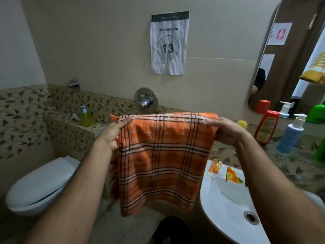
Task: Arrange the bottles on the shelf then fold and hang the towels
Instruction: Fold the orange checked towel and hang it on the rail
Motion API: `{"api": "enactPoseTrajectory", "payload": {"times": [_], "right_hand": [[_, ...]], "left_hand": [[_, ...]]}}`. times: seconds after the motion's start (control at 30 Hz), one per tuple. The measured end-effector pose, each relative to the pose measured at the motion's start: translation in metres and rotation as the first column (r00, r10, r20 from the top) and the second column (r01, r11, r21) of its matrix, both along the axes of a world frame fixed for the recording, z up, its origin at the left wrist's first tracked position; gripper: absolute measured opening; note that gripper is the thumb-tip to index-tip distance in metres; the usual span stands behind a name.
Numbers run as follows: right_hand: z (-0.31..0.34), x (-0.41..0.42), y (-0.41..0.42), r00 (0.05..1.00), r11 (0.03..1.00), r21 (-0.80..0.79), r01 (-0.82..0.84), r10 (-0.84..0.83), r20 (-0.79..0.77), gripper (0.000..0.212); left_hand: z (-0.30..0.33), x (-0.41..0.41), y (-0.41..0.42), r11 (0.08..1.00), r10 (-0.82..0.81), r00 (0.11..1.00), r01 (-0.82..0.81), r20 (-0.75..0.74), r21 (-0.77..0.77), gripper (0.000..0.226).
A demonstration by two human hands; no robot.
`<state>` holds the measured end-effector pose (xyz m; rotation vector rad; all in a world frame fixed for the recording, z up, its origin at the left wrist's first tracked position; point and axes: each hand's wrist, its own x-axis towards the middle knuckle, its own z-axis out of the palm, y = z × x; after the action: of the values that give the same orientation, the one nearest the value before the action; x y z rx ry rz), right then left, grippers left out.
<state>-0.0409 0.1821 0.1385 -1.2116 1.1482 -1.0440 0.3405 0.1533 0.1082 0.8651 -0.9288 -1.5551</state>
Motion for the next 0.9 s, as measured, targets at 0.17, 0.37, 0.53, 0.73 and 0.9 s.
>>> {"api": "enactPoseTrajectory", "payload": {"times": [0.17,0.37,0.53,0.73,0.9], "right_hand": [[-0.057,0.024,0.005,0.967,0.955,0.282,0.09,-0.017,-0.254,0.035],[-0.062,0.02,0.003,0.982,0.998,0.033,-0.046,0.04,0.185,0.031],[-0.086,0.037,0.009,0.996,0.992,0.115,0.059,-0.067,0.065,0.024],[-0.077,0.059,0.007,0.969,0.977,0.156,0.147,-0.173,0.174,0.021],[-0.076,0.067,0.008,0.961,0.96,0.206,0.19,-0.224,0.162,0.017]], "left_hand": [[-0.034,0.004,0.002,0.992,0.035,0.995,-0.045,0.09,0.117,0.014],[-0.042,0.021,0.006,0.991,0.023,0.993,-0.038,0.112,0.13,0.021],[-0.043,0.025,0.013,0.996,0.037,0.999,-0.04,0.032,0.084,0.024],[-0.09,0.04,0.026,0.984,-0.038,0.98,0.003,0.195,0.178,0.037],[-0.103,0.037,0.028,0.98,0.011,0.987,-0.043,0.163,0.193,0.016]]}}
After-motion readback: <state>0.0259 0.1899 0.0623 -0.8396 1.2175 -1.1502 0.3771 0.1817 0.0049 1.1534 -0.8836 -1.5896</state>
